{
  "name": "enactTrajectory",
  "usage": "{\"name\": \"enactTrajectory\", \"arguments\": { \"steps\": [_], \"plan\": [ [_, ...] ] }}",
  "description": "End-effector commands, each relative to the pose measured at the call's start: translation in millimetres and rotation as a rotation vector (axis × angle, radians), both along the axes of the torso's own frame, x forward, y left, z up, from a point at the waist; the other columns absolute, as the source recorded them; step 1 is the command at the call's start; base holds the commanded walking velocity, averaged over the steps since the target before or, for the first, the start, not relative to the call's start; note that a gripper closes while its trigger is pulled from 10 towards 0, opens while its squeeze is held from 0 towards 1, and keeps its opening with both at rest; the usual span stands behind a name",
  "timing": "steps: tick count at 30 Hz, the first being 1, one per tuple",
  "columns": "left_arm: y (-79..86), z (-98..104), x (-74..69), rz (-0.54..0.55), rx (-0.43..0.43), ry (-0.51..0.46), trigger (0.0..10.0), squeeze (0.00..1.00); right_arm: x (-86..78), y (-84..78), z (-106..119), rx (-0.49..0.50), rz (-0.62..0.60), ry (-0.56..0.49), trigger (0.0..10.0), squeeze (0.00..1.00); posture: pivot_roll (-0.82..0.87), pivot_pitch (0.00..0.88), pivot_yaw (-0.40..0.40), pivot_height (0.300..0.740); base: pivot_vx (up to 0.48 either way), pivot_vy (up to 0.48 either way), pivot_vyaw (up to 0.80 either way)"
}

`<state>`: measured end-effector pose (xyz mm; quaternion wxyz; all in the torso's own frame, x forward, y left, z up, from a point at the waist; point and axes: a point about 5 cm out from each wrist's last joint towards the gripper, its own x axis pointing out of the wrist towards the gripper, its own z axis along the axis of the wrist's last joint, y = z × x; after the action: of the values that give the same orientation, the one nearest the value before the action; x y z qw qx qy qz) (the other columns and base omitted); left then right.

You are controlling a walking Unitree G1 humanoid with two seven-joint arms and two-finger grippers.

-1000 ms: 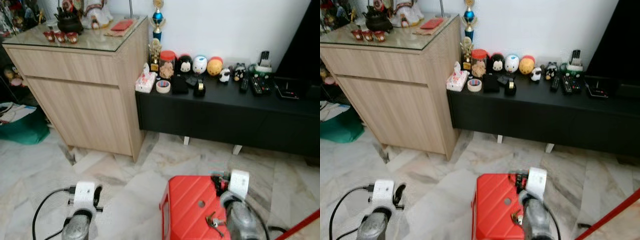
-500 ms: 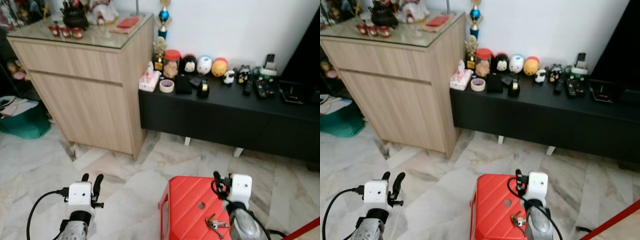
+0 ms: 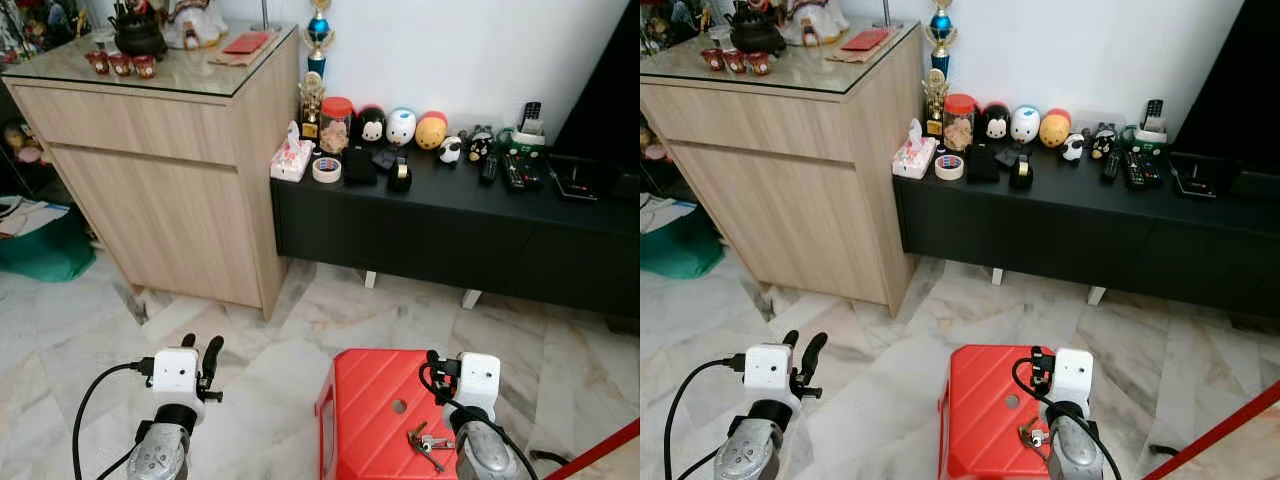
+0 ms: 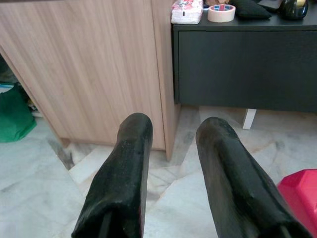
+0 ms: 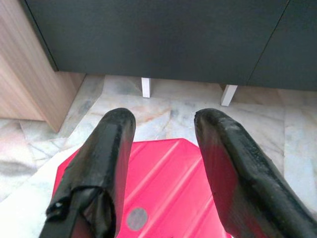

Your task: Hang keys on a hook

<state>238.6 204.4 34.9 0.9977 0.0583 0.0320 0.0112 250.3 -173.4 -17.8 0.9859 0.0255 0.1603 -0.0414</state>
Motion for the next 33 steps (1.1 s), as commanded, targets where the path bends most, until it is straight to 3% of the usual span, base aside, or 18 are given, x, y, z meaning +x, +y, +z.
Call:
{"name": "enactTrajectory", "arguments": {
  "steps": [1, 3, 15, 19, 23, 33],
  "plan": [
    [-1.5, -1, -0.7, -0.009, 0.001, 0.013, 10.0, 0.0, 0.8, -2.3, 1, -0.007, -0.002, 0.003, 10.0, 0.0, 0.06, 0.0, -0.034, 0.685, 0.0, 0.0, 0.0],
    [0.1, -2, -0.1, -0.004, 0.009, 0.022, 10.0, 0.0, 2.4, 0.0, 1, -0.009, 0.004, 0.008, 10.0, 0.0, 0.05, 0.0, -0.033, 0.666, 0.0, 0.0, 0.0],
    [0.7, 1, 1.2, 0.0, 0.011, 0.042, 10.0, 0.0, 6.5, 3.9, 3, 0.002, 0.005, 0.004, 10.0, 0.0, 0.06, 0.0, -0.029, 0.666, 0.0, 0.0, 0.0],
    [-1.3, -1, 0.1, -0.004, 0.011, 0.054, 10.0, 0.0, 5.6, 5.7, -2, 0.015, 0.008, 0.054, 10.0, 0.0, 0.06, 0.0, -0.026, 0.666, 0.0, 0.0, 0.0],
    [-1.6, -1, 0.6, -0.002, 0.009, 0.059, 10.0, 0.0, 5.6, 7.1, -1, 0.025, 0.017, 0.036, 10.0, 0.0, 0.07, 0.0, -0.025, 0.637, 0.0, 0.0, 0.0],
    [-3.9, -2, 1.4, -0.004, 0.007, 0.082, 10.0, 0.0, 5.1, 10.0, -4, 0.032, 0.046, 0.062, 10.0, 0.0, 0.07, 0.0, -0.024, 0.637, 0.0, 0.0, 0.0]
  ]
}}
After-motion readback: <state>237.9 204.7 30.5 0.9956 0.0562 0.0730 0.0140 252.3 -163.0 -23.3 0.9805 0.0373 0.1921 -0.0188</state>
